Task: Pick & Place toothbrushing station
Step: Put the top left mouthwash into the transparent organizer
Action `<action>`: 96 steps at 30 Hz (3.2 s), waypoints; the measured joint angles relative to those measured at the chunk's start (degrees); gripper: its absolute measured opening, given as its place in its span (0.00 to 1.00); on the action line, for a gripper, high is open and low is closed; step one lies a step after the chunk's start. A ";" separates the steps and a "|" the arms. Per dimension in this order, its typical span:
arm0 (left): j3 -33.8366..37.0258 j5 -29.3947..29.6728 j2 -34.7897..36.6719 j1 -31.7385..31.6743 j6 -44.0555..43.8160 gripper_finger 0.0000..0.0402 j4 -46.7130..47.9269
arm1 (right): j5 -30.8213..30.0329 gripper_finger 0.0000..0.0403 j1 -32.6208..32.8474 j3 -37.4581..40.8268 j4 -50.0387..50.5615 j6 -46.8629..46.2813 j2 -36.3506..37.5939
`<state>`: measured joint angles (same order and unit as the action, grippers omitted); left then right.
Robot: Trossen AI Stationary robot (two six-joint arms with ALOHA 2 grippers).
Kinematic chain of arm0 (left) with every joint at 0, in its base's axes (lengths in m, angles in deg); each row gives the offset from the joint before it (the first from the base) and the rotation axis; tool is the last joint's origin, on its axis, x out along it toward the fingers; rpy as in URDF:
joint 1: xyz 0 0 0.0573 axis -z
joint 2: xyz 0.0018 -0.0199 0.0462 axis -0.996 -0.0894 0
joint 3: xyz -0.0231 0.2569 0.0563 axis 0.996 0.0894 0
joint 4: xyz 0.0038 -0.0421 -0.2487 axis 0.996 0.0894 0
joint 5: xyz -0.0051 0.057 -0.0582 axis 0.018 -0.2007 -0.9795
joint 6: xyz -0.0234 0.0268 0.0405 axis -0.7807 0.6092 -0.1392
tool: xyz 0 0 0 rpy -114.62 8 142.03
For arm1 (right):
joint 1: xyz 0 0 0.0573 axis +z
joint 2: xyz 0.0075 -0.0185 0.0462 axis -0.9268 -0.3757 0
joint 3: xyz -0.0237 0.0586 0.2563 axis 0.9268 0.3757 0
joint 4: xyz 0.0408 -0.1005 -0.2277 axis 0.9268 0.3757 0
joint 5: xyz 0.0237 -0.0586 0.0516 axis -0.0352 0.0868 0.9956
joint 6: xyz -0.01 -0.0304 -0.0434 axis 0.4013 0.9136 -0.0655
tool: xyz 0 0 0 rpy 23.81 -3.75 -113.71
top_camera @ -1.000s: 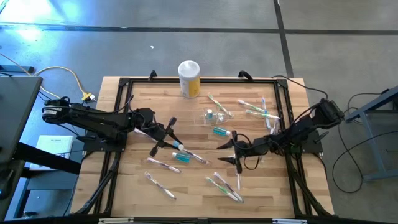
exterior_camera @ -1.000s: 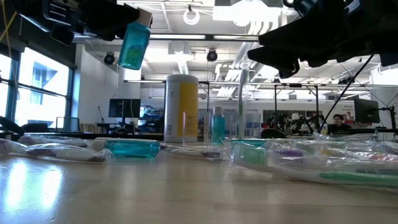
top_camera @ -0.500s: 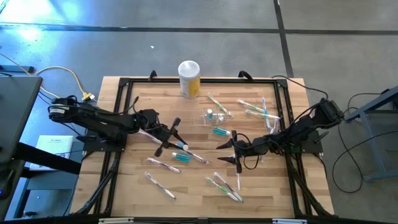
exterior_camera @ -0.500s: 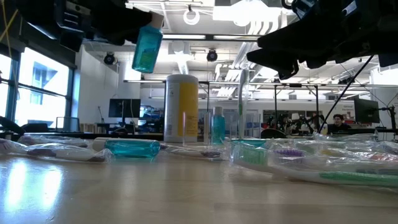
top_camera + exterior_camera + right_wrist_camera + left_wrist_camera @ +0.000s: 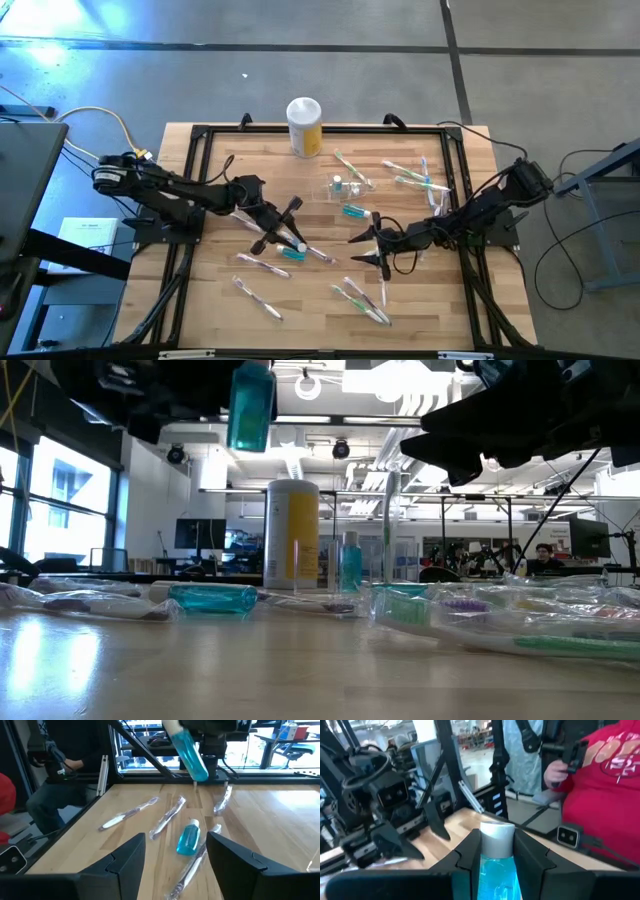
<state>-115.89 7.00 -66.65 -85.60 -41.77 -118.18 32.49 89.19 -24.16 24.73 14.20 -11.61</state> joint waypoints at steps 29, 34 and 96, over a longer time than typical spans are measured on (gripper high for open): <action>-15.79 -16.99 -12.22 -15.49 2.73 0.20 2.12 | -5.44 0.50 -0.81 0.00 -0.42 2.25 0.00; -16.74 -22.28 -17.42 -18.33 -2.95 0.20 -6.92 | -5.16 0.50 -0.79 0.00 -0.93 0.99 0.02; -22.04 37.56 -31.76 -16.13 -20.29 0.20 -15.44 | -16.96 0.50 8.49 -0.02 -6.94 2.56 1.31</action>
<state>-137.93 44.56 -98.40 -101.73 -62.06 -133.62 15.52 97.68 -24.18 17.79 16.76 -10.30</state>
